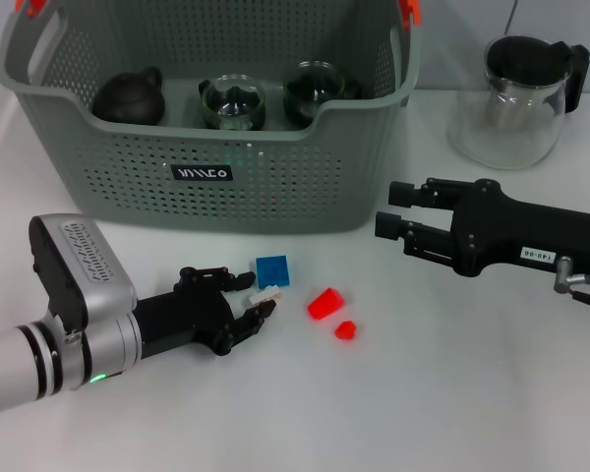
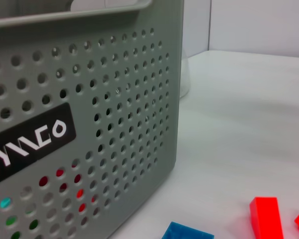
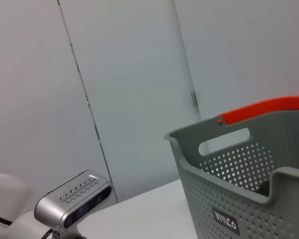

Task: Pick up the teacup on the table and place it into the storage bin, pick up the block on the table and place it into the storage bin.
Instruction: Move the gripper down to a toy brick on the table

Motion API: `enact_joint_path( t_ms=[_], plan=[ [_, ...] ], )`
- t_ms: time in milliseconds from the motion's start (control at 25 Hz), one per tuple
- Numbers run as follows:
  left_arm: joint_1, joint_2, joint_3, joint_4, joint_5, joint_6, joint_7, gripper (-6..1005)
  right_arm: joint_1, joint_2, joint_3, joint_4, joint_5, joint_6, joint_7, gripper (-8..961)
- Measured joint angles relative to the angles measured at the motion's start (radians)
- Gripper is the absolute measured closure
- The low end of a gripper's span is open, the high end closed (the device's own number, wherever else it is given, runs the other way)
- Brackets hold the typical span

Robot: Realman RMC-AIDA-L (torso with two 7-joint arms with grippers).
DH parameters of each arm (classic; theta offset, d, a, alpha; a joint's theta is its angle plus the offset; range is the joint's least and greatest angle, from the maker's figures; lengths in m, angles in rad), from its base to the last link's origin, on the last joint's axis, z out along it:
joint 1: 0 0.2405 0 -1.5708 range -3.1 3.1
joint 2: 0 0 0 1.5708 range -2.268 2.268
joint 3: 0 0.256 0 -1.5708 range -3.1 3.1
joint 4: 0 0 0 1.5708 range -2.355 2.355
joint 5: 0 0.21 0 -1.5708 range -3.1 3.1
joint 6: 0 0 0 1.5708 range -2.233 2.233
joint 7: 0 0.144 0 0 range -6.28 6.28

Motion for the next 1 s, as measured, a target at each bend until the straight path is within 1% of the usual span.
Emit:
enact_joint_path(
  t_ms=[840,1000],
  plan=[
    [0.0,-0.001,0.007,-0.009,0.001,0.005,0.023,752,-0.001,-0.002,0.0,0.0,0.002,-0.001,0.0,436],
    [0.0,-0.001,0.003,-0.008,0.001,0.022,0.024,773,-0.001,-0.003,0.0,0.0,0.002,-0.001,0.0,436]
  ],
)
